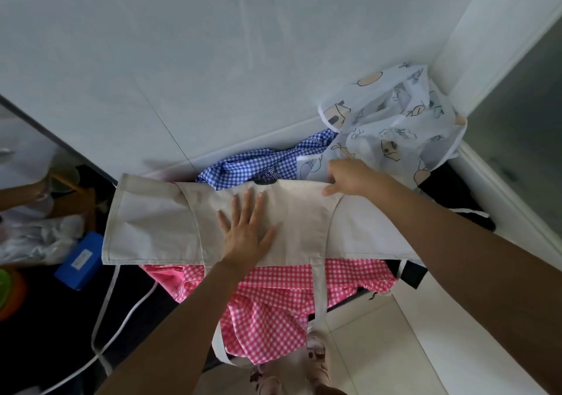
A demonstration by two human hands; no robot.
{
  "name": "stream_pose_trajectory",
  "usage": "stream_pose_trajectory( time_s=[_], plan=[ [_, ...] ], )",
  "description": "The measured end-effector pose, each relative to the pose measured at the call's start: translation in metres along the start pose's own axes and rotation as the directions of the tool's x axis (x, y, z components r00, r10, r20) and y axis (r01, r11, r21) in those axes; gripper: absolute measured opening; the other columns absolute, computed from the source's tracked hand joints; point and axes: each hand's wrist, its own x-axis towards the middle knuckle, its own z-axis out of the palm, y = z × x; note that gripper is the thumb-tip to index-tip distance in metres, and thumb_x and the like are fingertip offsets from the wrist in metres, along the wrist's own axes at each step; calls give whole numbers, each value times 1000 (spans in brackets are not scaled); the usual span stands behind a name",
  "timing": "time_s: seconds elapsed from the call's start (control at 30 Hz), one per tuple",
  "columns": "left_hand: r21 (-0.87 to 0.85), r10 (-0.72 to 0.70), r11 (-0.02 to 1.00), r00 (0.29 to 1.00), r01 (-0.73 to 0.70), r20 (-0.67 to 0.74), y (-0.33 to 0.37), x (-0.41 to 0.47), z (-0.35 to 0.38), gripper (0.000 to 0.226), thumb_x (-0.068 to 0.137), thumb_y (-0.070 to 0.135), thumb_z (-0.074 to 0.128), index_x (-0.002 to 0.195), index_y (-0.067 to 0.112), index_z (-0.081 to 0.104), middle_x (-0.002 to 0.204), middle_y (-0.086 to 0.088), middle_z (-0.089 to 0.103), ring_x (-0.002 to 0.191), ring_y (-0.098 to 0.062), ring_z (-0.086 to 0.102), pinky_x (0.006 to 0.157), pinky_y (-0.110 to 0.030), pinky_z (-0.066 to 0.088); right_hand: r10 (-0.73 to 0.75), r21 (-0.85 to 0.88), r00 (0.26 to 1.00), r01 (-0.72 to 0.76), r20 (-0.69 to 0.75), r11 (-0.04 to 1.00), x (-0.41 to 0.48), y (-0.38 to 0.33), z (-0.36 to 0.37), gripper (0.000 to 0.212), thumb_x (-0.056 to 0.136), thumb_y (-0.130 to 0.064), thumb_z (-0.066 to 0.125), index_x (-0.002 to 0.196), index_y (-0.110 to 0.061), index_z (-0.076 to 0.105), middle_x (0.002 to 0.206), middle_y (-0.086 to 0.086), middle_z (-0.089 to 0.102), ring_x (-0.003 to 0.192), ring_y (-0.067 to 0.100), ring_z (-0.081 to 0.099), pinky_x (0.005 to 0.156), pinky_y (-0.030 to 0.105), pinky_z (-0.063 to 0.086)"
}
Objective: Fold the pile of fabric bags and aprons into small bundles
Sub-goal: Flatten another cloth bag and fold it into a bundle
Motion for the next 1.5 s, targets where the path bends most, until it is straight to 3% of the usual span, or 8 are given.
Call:
stream_pose_trajectory(
  time_s=[0.13, 0.33, 0.47, 0.6, 1.2, 1.33, 1.4, 1.5],
  plan=[
    [-44, 44, 998, 999, -45, -12, 5, -4, -10, 80, 80, 78, 3, 148, 41, -16, 156, 11, -25, 142, -19, -28, 112, -57, -17, -59, -53, 987, 68, 146, 996, -9, -11, -10, 33, 97, -31, 49, 72, -10, 48, 71, 1, 43, 66, 16, 44, 53, 25, 29],
    [-55, 167, 985, 986, -166, 17, 37, -17, -16, 75, 88, 72, 18, 146, 44, -20, 153, 10, -28, 142, -16, -29, 108, -51, -22, -92, 13, 914, 94, 395, 995, -49, 5, -22, 37, 98, -44, 46, 93, -8, 56, 94, 9, 58, 82, 19, 51, 77, 34, 44],
    [42, 182, 981, 975, -189, 130, 46, -24, 8, 76, 88, 69, 17, 149, 37, -16, 153, 6, -29, 142, -20, -29, 110, -61, -17, -100, 90, 956, 78, 276, 993, -74, 43, 3, 38, 95, -44, 51, 85, -8, 58, 90, 6, 59, 86, 23, 55, 68, 27, 37],
    [112, 107, 985, 975, -131, 196, 49, -33, 32, 82, 83, 76, 13, 149, 35, -16, 149, 5, -37, 139, -23, -35, 103, -63, -22, 9, 132, 974, -40, 228, 990, -100, 79, 43, 46, 85, -46, 66, 58, -17, 42, 58, -3, 43, 54, 12, 43, 49, 24, 25],
    [97, 44, 992, 939, -82, 340, 62, -27, 19, 95, 83, 74, 40, 148, 36, -17, 152, -5, -35, 139, -34, -32, 100, -72, -12, 30, 565, 883, -325, 468, 758, -176, 63, 15, 13, 88, -31, 66, 91, -19, 61, 81, -6, 69, 62, 3, 67, 54, 15, 50],
    [-29, 128, 991, 910, -127, 394, 50, -26, 2, 101, 71, 82, 38, 150, 38, -7, 158, 0, -20, 145, -28, -19, 108, -67, -8, -109, 716, 854, -349, 509, 604, -178, 45, -7, 55, 65, -35, 84, 106, -6, 62, 98, 7, 73, 89, 19, 71, 74, 28, 57],
    [-251, 253, 951, 923, -182, 290, 45, -29, -13, 80, 85, 51, 48, 151, 38, 5, 161, -4, 2, 148, -23, 7, 116, -48, 13, -138, 775, 871, -335, 472, 535, -176, 38, -14, 78, 45, -41, 93, 104, -1, 63, 100, 14, 72, 89, 24, 71, 73, 32, 57],
    [-652, 258, 752, 867, 97, 426, 46, -39, -57, 65, 81, 50, 56, 141, 47, 29, 146, -8, 44, 125, -22, 52, 103, -35, 41, -194, 879, 915, -254, 353, 403, -175, 10, -26, 49, 61, -34, 83, 94, -2, 66, 93, 15, 71, 77, 21, 70, 68, 29, 58]
  ],
)
